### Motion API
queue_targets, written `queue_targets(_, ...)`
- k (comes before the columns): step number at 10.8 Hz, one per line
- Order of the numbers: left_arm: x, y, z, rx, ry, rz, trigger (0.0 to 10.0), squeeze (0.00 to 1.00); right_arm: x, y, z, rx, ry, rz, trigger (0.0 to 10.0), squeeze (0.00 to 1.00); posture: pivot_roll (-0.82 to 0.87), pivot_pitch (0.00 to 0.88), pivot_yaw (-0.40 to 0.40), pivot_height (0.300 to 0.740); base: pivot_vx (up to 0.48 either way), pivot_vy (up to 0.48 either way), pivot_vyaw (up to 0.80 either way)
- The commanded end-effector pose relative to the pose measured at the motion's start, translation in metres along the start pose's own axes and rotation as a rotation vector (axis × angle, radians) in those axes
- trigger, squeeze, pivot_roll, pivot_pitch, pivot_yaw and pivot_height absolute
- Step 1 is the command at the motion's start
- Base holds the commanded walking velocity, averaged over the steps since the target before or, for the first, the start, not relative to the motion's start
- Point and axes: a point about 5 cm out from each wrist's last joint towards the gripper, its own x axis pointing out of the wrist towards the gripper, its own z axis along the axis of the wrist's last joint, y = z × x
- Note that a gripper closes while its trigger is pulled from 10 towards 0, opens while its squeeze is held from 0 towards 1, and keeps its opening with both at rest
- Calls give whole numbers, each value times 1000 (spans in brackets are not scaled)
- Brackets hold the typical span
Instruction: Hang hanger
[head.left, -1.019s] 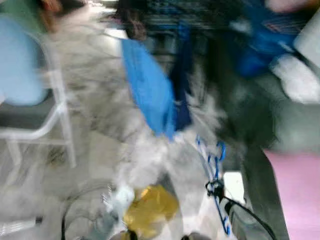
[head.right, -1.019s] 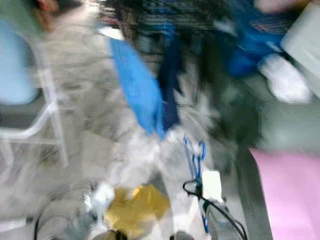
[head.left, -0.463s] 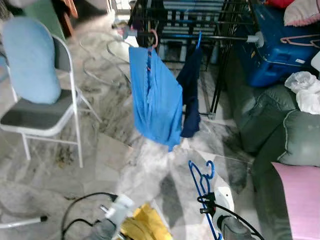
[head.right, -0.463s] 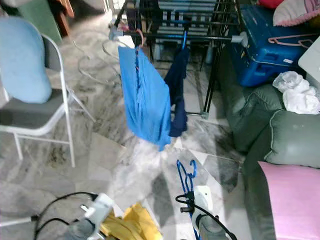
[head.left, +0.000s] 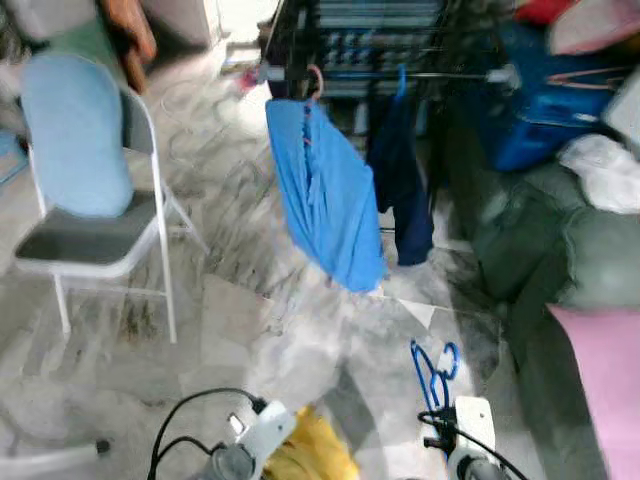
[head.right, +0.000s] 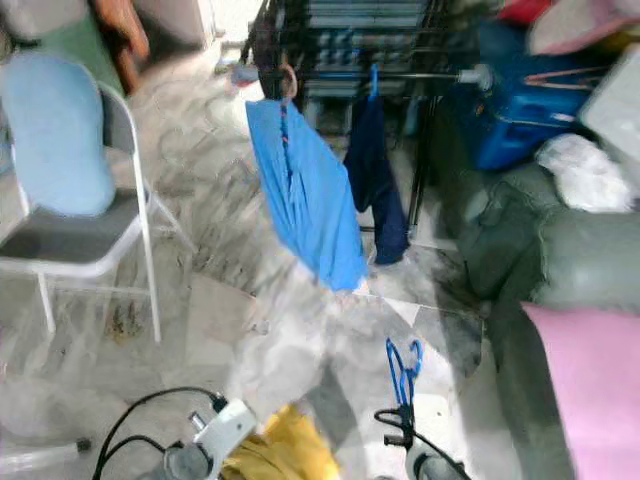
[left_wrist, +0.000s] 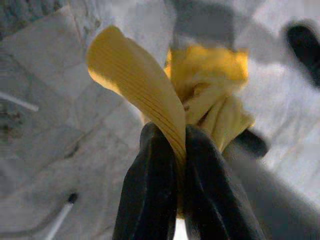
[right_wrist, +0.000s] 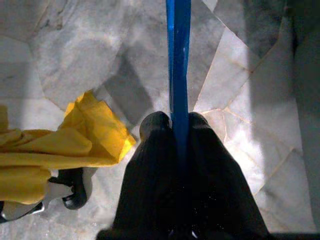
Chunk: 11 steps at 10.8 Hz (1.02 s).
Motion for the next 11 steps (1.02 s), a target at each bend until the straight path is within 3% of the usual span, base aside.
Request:
queue_targets(1,0,0,0,-13,9,13,10000,0,-2,8,-9,4,32,29,10000,0,-196,124,102,740,0,420,0)
queue_targets(2,1,-8,4,70,-3,-29,10000,0,-2,1,-10,-11,51,8,10000,0,-201,128,95,740,0,435,0)
queue_targets(3,2,-8,6,101,8,-14,10000,0,-3,4,-15,-29,74,24,10000,0,-185,116,88,740,0,465,0)
queue_targets(4,3,-8,12,60,-6,-5,10000,0,-3,8,-16,-51,77,37,10000,0,-184,118,90,740,0,465,0)
queue_targets(6,4,-18,19,91,-23,-34,10000,0,-1,23,-14,-55,87,53,10000,0,-174,119,92,740,0,232,0)
queue_targets(8,-2,1,-9,88,8,-22,10000,0,0,37,-14,-67,98,72,10000,0,-168,121,95,740,0,0,0)
queue_targets(11,-3,-1,-13,73,13,-21,10000,0,-3,35,-22,-71,111,74,10000,0,-161,128,86,740,0,0,0)
